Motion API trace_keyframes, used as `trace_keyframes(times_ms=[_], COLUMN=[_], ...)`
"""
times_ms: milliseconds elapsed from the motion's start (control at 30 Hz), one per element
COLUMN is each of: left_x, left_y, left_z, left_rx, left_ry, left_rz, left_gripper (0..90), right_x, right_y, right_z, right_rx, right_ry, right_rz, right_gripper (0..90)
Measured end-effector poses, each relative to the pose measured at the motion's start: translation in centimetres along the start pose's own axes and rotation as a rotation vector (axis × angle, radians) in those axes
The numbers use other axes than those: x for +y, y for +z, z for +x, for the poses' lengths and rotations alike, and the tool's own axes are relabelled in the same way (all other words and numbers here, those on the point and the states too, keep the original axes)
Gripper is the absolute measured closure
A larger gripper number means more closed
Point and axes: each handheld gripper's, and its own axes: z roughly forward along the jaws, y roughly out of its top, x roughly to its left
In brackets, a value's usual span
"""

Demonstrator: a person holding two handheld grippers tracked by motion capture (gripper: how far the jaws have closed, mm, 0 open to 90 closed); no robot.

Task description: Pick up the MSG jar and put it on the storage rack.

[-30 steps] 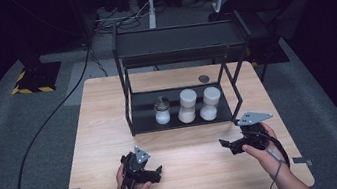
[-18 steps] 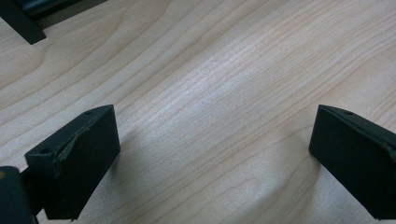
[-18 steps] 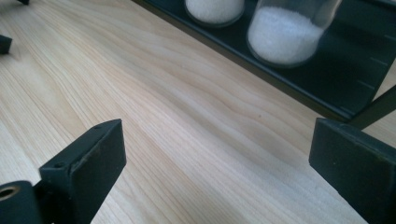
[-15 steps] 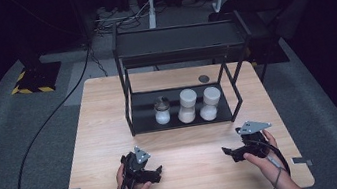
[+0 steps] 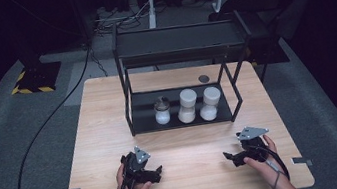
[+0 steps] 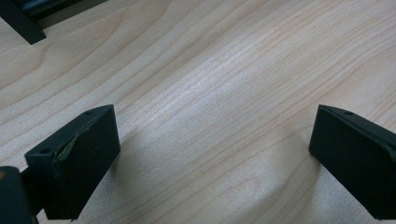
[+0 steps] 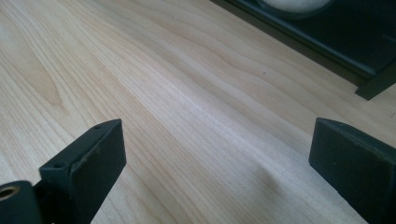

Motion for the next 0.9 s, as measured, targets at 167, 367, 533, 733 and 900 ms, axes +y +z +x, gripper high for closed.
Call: trace_keyframes(times_ms=[167, 367, 533, 733, 900], left_x=[0.0, 0.0, 0.0, 0.0, 0.0], left_y=[0.0, 0.0, 0.0, 0.0, 0.0], left_z=[0.0, 0.0, 0.0, 0.0, 0.0], left_rx=[0.000, 0.000, 0.000, 0.000, 0.000], left_ry=[-0.001, -0.001, -0.001, 0.000, -0.001], left_rz=[0.001, 0.000, 0.001, 0.000, 0.000], left_gripper=[1.7, 1.7, 1.7, 1.7, 1.7], right_x=[-0.4, -1.0, -1.5, -1.5, -1.5], right_y=[0.3, 0.9, 1.1, 1.1, 1.1], right_z=[-0.1, -0.4, -0.2, -0.3, -0.3], right_rx=[0.001, 0.009, -0.002, 0.002, 0.004], right_ry=[0.009, 0.034, 0.058, 0.058, 0.056], right_rz=[0.010, 0.034, 0.017, 0.017, 0.016], right_gripper=[3.9, 3.4, 0.0, 0.0, 0.0])
